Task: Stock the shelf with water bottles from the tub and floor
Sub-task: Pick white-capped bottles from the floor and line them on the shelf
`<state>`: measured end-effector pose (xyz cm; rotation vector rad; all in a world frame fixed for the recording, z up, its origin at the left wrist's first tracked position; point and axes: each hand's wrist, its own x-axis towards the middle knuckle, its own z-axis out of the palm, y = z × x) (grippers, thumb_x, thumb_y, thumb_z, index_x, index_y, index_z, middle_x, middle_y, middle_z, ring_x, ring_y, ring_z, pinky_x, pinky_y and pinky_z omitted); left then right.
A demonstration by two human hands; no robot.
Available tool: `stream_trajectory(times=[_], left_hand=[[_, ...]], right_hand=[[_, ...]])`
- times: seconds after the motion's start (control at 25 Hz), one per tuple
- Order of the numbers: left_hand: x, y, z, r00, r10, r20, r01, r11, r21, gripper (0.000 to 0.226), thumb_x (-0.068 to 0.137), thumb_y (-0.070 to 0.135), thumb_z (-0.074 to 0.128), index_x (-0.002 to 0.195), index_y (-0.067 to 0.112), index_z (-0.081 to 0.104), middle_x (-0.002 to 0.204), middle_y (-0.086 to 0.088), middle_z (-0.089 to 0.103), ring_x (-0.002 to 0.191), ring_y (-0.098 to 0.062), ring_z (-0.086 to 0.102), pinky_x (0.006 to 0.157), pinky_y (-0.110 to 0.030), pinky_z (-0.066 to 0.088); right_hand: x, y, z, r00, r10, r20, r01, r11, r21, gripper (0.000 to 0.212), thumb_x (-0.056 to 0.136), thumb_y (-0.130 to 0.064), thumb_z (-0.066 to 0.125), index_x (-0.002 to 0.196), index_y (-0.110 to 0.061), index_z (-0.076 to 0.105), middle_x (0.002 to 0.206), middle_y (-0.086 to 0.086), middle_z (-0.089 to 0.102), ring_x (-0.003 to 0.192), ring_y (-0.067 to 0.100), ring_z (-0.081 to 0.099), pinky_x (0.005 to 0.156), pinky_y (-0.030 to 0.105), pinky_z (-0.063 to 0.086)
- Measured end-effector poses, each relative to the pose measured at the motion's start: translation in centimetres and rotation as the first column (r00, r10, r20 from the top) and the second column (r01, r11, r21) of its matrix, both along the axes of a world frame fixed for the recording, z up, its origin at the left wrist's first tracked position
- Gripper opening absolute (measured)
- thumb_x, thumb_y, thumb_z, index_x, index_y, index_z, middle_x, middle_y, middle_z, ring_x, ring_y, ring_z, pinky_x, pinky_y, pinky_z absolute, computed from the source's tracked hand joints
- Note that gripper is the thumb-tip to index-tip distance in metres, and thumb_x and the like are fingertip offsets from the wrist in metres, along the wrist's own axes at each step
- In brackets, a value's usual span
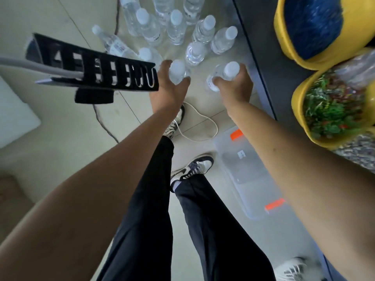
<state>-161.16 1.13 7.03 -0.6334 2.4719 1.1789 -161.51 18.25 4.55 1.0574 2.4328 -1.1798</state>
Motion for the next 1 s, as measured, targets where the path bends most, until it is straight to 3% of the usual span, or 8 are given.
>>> stream_trajectory(times=[0.16,0.28,0.4,0.52,0.64,0.72,0.88,1.0], left_hand=[[1.5,1.8,11.0,0.999,0.025,-0.035,-0.022,0.996,0.084,0.044,0.081,0.037,0.076,0.12,0.022,0.062,0.108,0.007,0.068,0.098,-0.014,0.059,0.083,-0.031,0.049],[1.0,4.3,21.6,0.995,0.0,-0.097,0.015,0.987,0.16,0.047,0.079,0.04,0.076,0.12,0.02,0.064,0.109,0.009,0.064,0.095,-0.008,0.054,0.083,-0.032,0.047],[-0.3,6.4,32.8,0.968,-0.044,-0.248,0.092,0.978,0.185,0.051,0.074,0.042,0.074,0.116,0.015,0.068,0.11,0.003,0.068,0.102,-0.022,0.06,0.09,-0.044,0.051],[-1.1,7.4,43.2,0.923,-0.018,-0.385,0.125,0.959,0.254,0.047,0.07,0.045,0.073,0.108,0.018,0.071,0.103,0.006,0.07,0.101,-0.023,0.063,0.087,-0.046,0.052],[-2.4,8.7,53.7,0.853,-0.067,-0.518,0.246,0.927,0.283,0.038,0.069,0.045,0.076,0.097,0.02,0.073,0.09,0.009,0.071,0.086,-0.014,0.066,0.078,-0.04,0.054],[-3.2,9.8,60.2,0.79,-0.073,-0.609,0.318,0.898,0.305,0.036,0.069,0.044,0.077,0.093,0.017,0.073,0.088,0.004,0.071,0.084,-0.017,0.066,0.075,-0.038,0.055],[-2.6,13.6,70.4,0.673,-0.039,-0.738,0.444,0.819,0.362,0.03,0.071,0.044,0.078,0.088,0.02,0.072,0.086,0.005,0.069,0.082,-0.012,0.063,0.074,-0.03,0.051],[-2.0,17.9,75.7,0.652,-0.001,-0.759,0.523,0.725,0.448,0.024,0.071,0.04,0.081,0.082,0.021,0.072,0.082,-0.003,0.071,0.08,-0.017,0.065,0.073,-0.039,0.055]], right_hand=[[1.4,1.2,11.6,0.999,0.036,0.007,-0.036,0.999,0.002,0.042,0.068,-0.031,0.084,0.104,-0.024,0.063,0.083,-0.019,0.059,0.085,0.011,0.06,0.076,0.024,0.043],[1.4,2.4,23.5,0.999,0.032,-0.017,-0.032,0.999,0.021,0.037,0.066,-0.035,0.085,0.09,-0.03,0.057,0.073,-0.024,0.057,0.068,-0.006,0.054,0.067,0.022,0.045],[1.4,3.5,35.8,0.993,0.047,-0.113,-0.036,0.995,0.094,0.041,0.065,-0.039,0.082,0.099,-0.024,0.065,0.08,-0.014,0.067,0.077,0.004,0.062,0.073,0.031,0.052],[2.5,3.9,47.4,0.97,0.062,-0.236,-0.018,0.983,0.184,0.046,0.067,-0.046,0.078,0.108,-0.028,0.067,0.09,-0.013,0.072,0.087,0.013,0.067,0.075,0.035,0.056],[4.1,5.3,59.1,0.943,0.069,-0.326,0.022,0.963,0.268,0.045,0.067,-0.051,0.077,0.105,-0.028,0.069,0.087,-0.01,0.072,0.084,0.015,0.068,0.073,0.037,0.056],[4.7,6.7,66.2,0.919,0.067,-0.388,0.062,0.948,0.312,0.046,0.066,-0.054,0.077,0.103,-0.028,0.069,0.084,-0.008,0.072,0.079,0.015,0.068,0.068,0.035,0.055],[6.9,9.9,76.8,0.872,0.075,-0.483,0.114,0.93,0.35,0.047,0.065,-0.057,0.075,0.099,-0.026,0.072,0.083,-0.009,0.074,0.077,0.01,0.07,0.07,0.039,0.058],[8.5,13.7,82.3,0.819,0.008,-0.574,0.178,0.947,0.268,0.034,0.063,-0.053,0.076,0.089,-0.031,0.074,0.078,-0.017,0.074,0.07,0.0,0.069,0.069,0.036,0.06]])
